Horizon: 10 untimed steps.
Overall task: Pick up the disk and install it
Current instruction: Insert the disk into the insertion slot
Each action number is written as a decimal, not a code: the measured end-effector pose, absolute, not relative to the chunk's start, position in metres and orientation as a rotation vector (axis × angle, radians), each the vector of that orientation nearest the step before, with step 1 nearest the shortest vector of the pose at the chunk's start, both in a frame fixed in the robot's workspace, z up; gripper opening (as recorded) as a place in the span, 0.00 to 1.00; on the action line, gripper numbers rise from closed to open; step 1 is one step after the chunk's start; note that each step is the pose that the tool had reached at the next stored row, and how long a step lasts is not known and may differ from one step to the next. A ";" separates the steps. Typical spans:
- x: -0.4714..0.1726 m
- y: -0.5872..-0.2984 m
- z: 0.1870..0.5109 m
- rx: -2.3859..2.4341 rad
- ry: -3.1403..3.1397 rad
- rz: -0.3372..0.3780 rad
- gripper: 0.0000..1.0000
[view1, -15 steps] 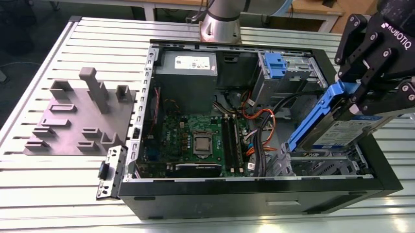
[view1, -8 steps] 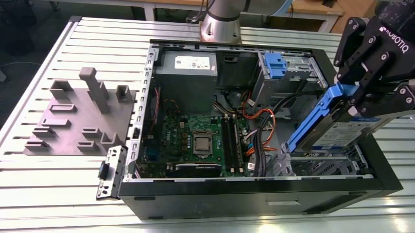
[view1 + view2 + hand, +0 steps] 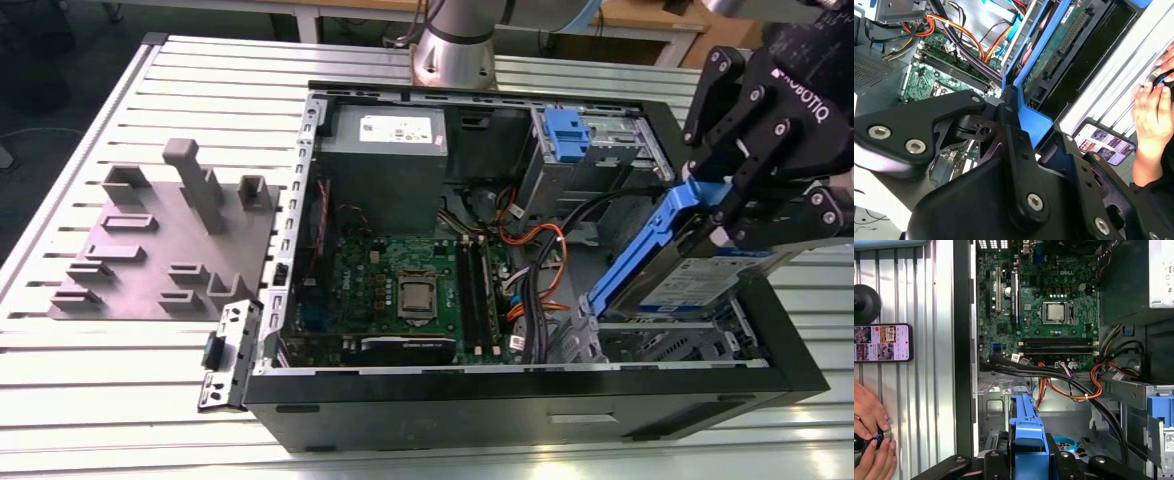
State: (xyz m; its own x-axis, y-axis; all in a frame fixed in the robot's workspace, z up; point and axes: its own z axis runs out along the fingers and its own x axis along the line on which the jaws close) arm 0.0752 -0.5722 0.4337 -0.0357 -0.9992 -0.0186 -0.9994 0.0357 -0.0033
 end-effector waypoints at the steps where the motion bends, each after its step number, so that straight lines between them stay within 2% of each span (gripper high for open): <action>1: 0.075 -0.572 0.433 -2.171 2.249 0.017 0.37; 10: 0.075 -0.573 0.422 -2.171 2.249 0.016 0.37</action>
State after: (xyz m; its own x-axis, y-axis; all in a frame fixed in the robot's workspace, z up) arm 0.0752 -0.5726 0.4223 -0.0357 -0.9992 -0.0185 -0.9994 0.0357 -0.0033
